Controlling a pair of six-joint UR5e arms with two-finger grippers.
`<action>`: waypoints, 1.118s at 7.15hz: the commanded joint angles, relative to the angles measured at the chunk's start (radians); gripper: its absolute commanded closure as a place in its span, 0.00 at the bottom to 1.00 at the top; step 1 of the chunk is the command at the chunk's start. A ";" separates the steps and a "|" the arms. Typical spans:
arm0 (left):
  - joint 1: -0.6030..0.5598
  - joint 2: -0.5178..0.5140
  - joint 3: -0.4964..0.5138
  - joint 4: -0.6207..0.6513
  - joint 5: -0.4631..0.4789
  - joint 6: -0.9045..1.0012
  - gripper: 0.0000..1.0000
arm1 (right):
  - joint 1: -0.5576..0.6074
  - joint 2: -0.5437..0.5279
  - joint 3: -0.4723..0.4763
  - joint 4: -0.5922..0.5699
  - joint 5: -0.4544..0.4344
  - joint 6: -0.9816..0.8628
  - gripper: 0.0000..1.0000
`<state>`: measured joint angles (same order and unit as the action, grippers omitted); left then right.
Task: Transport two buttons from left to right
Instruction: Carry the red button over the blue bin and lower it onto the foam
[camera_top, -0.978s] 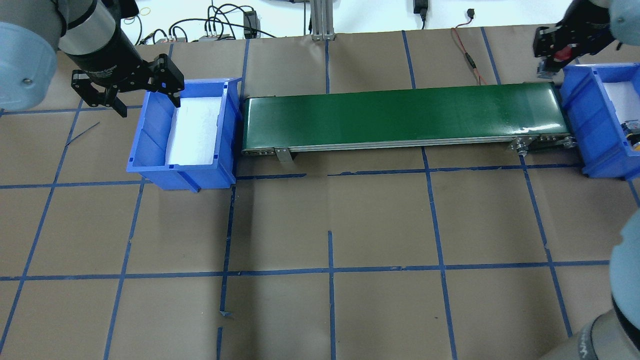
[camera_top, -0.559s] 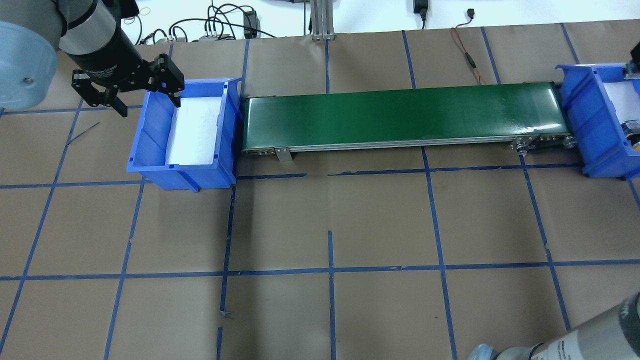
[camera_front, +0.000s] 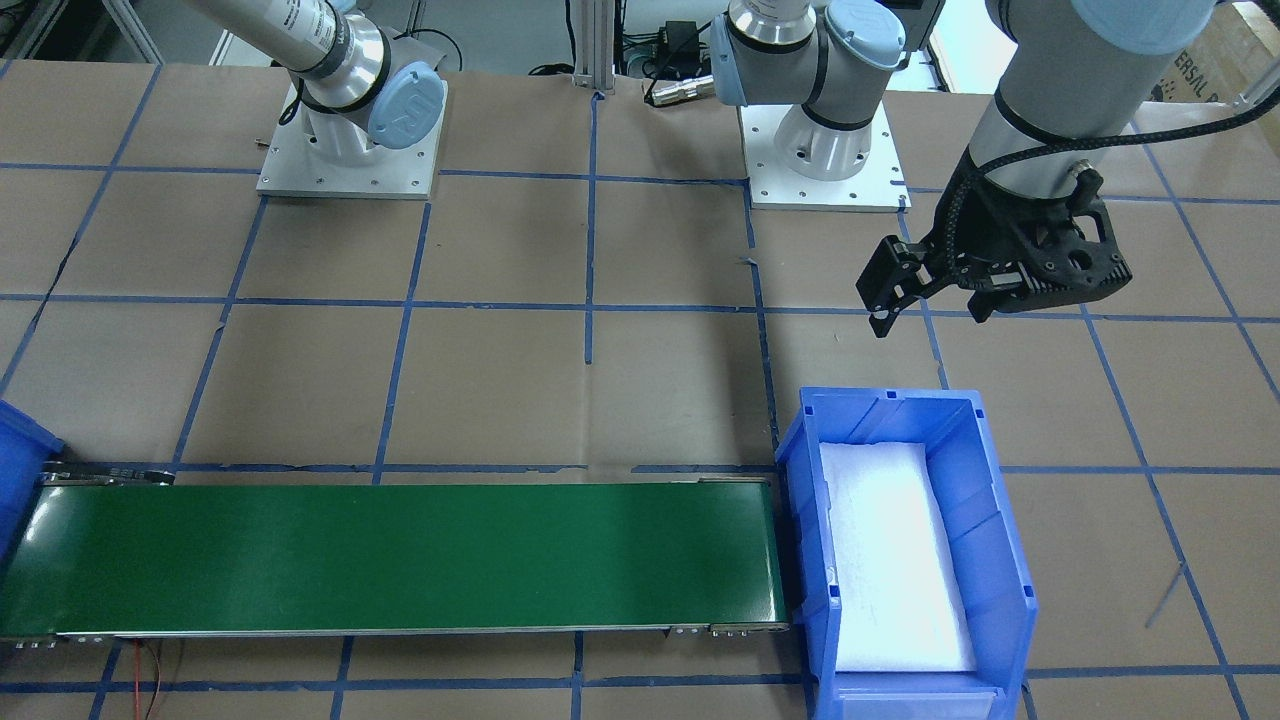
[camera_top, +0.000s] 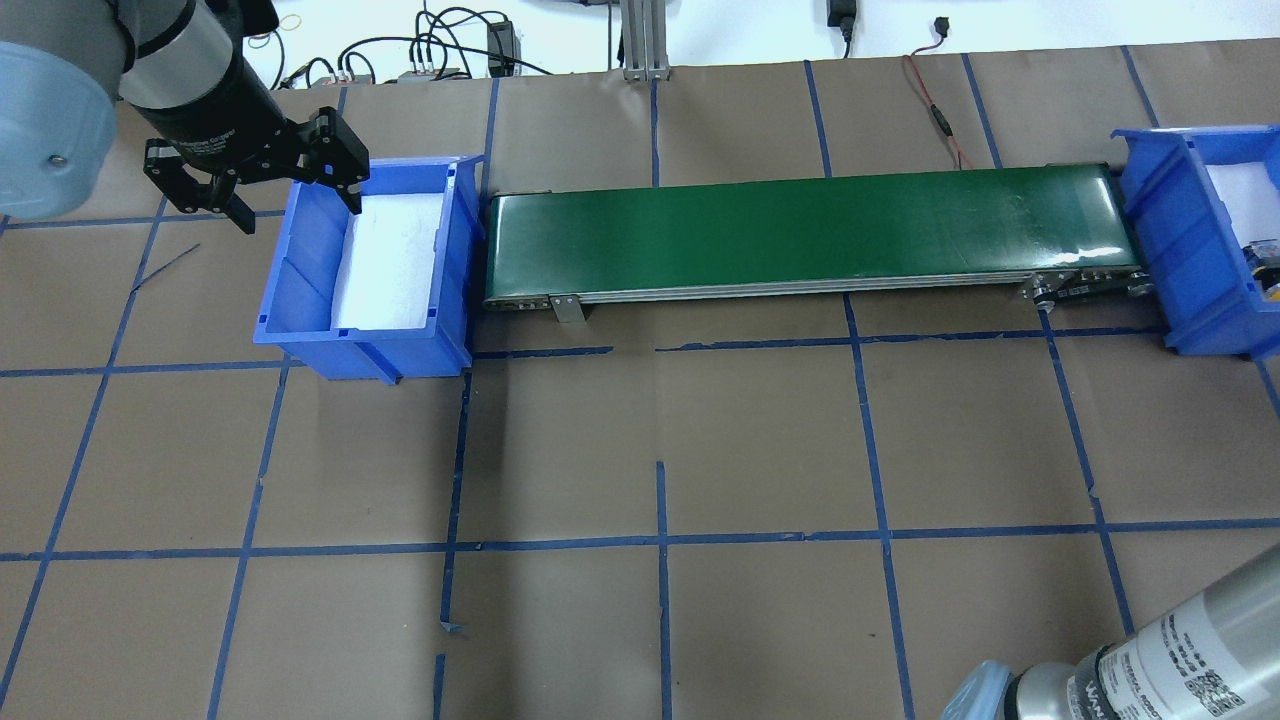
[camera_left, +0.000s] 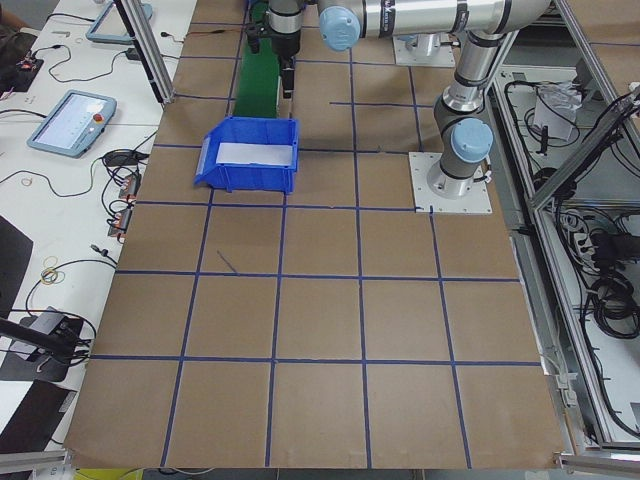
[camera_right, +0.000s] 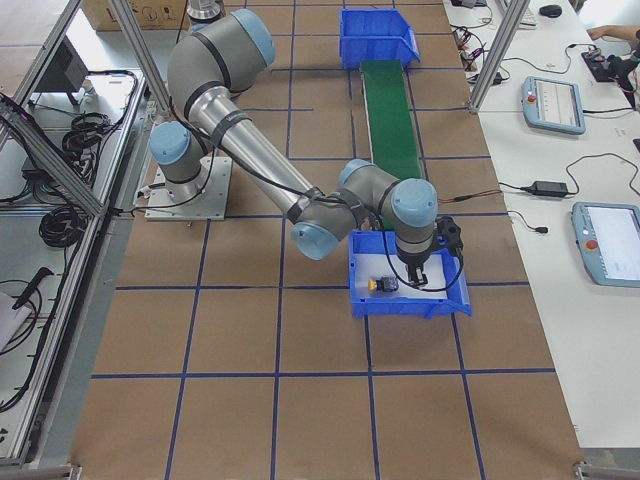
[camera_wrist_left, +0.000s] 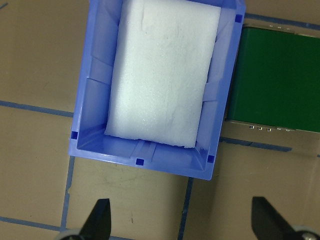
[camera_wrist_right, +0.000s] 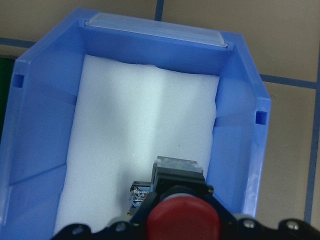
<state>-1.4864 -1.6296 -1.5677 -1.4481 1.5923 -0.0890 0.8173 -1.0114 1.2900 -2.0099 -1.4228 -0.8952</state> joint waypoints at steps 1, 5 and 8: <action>-0.002 -0.001 0.000 0.002 0.000 0.000 0.00 | 0.069 0.023 0.002 -0.033 -0.002 0.021 0.87; -0.002 0.001 0.000 0.000 0.000 0.000 0.00 | 0.079 0.086 0.038 -0.069 -0.070 0.021 0.86; 0.000 0.000 0.002 0.002 0.000 0.000 0.00 | 0.079 0.088 0.040 -0.069 -0.123 0.022 0.83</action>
<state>-1.4872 -1.6301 -1.5675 -1.4478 1.5912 -0.0890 0.8958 -0.9252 1.3296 -2.0777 -1.5314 -0.8733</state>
